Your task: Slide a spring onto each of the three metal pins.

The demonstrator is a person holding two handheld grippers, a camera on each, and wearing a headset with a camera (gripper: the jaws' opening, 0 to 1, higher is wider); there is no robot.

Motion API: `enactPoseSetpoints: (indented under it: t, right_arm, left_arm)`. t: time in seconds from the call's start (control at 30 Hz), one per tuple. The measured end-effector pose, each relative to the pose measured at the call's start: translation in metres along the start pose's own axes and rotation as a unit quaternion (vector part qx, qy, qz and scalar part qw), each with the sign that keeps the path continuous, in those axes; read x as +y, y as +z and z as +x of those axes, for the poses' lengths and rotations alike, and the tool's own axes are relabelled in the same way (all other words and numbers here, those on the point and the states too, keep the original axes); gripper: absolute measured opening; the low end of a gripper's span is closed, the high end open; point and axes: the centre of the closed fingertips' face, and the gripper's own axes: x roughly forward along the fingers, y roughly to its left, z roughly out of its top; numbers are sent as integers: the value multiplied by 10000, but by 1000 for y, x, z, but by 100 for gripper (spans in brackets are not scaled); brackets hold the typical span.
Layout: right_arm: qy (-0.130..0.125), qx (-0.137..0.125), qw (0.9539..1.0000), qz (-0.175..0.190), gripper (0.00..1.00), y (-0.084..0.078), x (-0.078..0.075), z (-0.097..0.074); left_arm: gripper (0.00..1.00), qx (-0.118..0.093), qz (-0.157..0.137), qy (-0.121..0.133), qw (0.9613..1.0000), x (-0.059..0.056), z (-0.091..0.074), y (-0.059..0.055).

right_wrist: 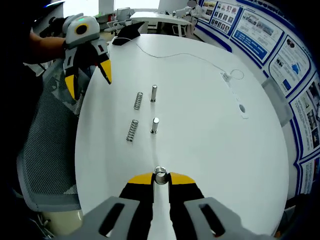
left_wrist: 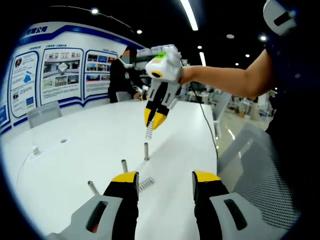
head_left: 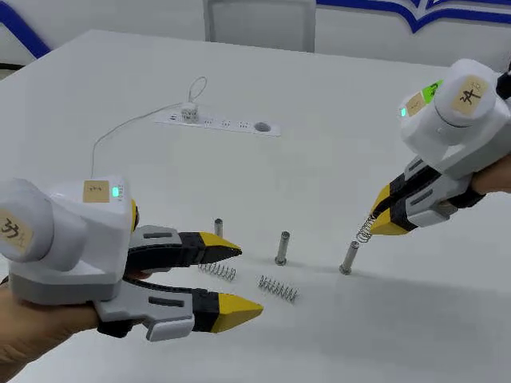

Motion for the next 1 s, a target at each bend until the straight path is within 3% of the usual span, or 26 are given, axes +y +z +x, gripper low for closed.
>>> enactPoseSetpoints:
  t: [0.37,0.63,1.0]
  right_arm:
    - [63,55,9999,67,12,-2,-4,9]
    - [113,114,9999,58,12,-3,-3,13]
    - [177,179,9997,58,12,-3,0,20]
  left_arm:
    - [45,-10,-54,23,10000,1,0,-2]
    - [48,-68,-113,174,9998,8,-6,-2]
    - [55,-176,-170,619,9978,31,-31,5]
